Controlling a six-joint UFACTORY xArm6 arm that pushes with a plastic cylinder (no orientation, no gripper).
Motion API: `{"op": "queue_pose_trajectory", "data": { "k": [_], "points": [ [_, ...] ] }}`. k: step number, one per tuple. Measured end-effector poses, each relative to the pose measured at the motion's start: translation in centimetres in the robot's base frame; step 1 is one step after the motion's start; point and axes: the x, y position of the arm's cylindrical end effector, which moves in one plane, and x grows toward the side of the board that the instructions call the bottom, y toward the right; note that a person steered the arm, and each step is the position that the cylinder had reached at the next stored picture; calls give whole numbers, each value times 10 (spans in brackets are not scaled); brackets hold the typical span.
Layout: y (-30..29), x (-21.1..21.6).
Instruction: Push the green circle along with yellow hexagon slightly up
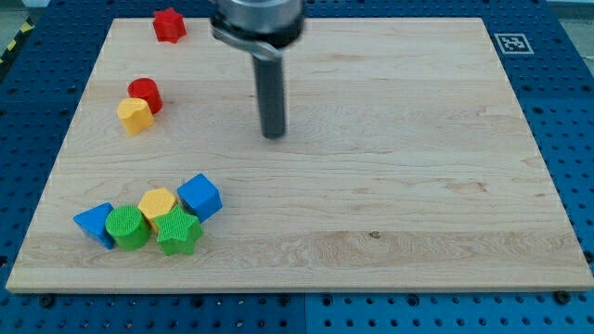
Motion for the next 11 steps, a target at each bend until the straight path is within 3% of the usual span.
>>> {"op": "queue_pose_trajectory", "data": {
  "k": [2,6,7,8,10,11],
  "points": [
    [30,167],
    [-6,167],
    [-63,167],
    [-78,166],
    [-162,166],
    [-164,162]
  ]
}}
